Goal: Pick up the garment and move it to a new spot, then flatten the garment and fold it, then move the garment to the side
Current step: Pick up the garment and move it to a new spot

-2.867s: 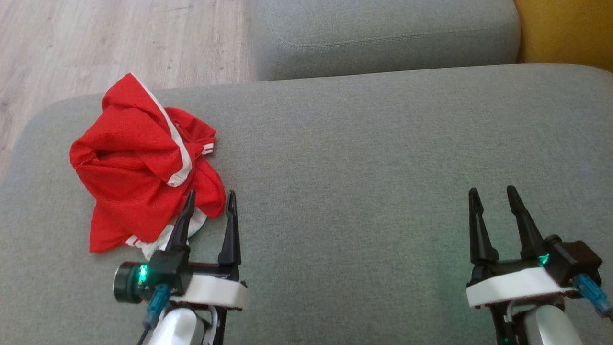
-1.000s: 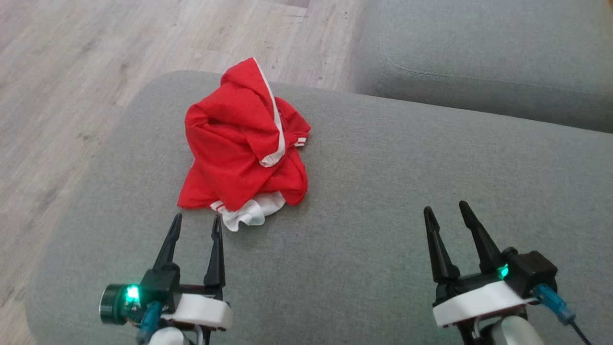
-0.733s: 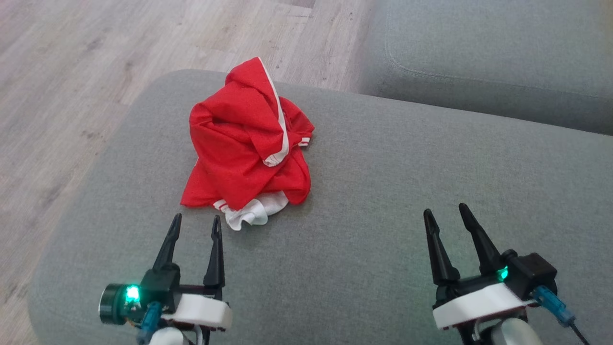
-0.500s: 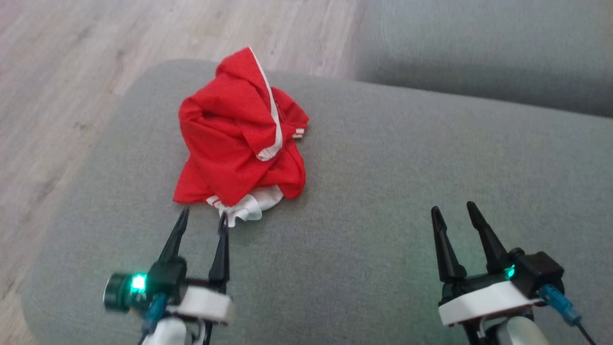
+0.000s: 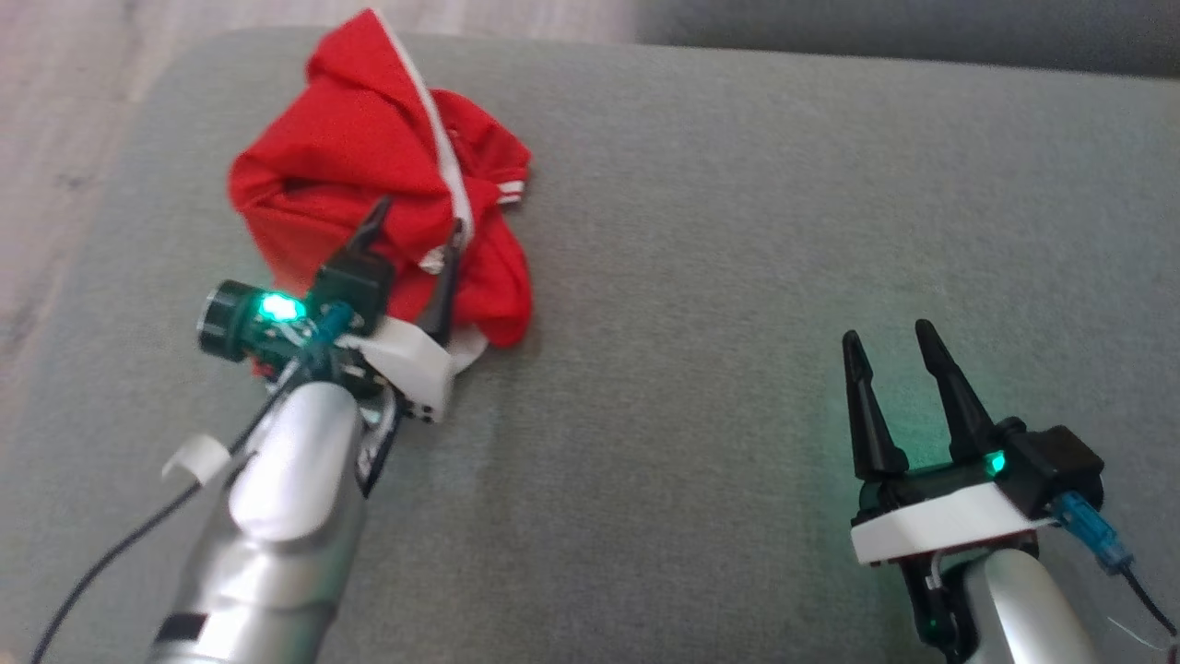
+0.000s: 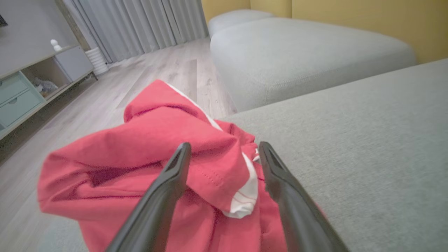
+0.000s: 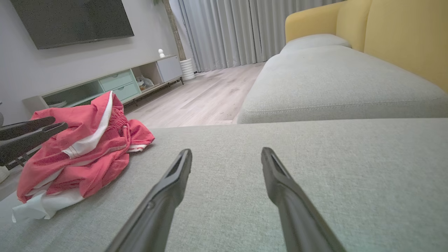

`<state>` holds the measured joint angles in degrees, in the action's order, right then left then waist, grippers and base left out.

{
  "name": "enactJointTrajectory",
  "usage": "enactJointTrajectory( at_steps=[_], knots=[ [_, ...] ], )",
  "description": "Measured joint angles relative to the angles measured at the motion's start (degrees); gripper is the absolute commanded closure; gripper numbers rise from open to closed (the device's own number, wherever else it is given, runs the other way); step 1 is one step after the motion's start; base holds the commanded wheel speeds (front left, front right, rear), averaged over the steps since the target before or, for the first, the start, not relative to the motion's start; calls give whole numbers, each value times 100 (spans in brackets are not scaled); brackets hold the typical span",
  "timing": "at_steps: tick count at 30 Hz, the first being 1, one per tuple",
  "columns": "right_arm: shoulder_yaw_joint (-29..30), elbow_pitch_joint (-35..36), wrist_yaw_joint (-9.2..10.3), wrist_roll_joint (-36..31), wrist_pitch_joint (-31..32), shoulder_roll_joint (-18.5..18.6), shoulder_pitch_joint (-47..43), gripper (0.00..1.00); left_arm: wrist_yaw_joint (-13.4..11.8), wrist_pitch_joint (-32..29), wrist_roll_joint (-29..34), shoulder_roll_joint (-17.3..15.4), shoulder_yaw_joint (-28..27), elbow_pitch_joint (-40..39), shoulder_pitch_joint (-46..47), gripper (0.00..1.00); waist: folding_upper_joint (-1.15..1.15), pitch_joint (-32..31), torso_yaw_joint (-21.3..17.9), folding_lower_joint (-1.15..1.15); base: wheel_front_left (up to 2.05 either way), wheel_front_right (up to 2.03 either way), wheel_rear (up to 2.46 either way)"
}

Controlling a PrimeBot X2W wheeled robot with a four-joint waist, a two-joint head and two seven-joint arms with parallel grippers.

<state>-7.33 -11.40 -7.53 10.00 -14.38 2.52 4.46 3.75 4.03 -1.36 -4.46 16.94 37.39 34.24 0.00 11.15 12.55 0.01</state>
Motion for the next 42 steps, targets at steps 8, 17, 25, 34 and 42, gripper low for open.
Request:
enactJointTrajectory(
  at_steps=[8, 17, 25, 34, 42],
  knots=[
    [-111, 3, 0, 2, 0, 3, 130, 0, -208, -194, -15, -135, -159, 854, 430, 0, 0, 276, -363, 0, 0, 0, 0],
    [-113, -13, 0, 12, 0, 5, 157, 0, -94, 220, -131, -155, -178, 1147, 609, 100, 0, 239, -450, -1, 0, 0, 0],
    [-113, -44, 0, 133, 0, 5, 137, 0, 140, 979, -510, -148, -256, 207, 785, 100, 0, -131, -438, -1, 0, 0, 0],
    [-179, -55, 0, 432, 0, 5, 44, 0, 290, 389, -848, -374, -92, -1551, 1017, 100, 0, -523, -688, -2, 0, 0, 0],
    [-349, -36, 0, 617, 0, 5, 50, 0, 336, -522, -1172, -331, 386, -2830, 1047, 100, 0, -627, -1268, -2, 0, 0, 0]
  ],
)
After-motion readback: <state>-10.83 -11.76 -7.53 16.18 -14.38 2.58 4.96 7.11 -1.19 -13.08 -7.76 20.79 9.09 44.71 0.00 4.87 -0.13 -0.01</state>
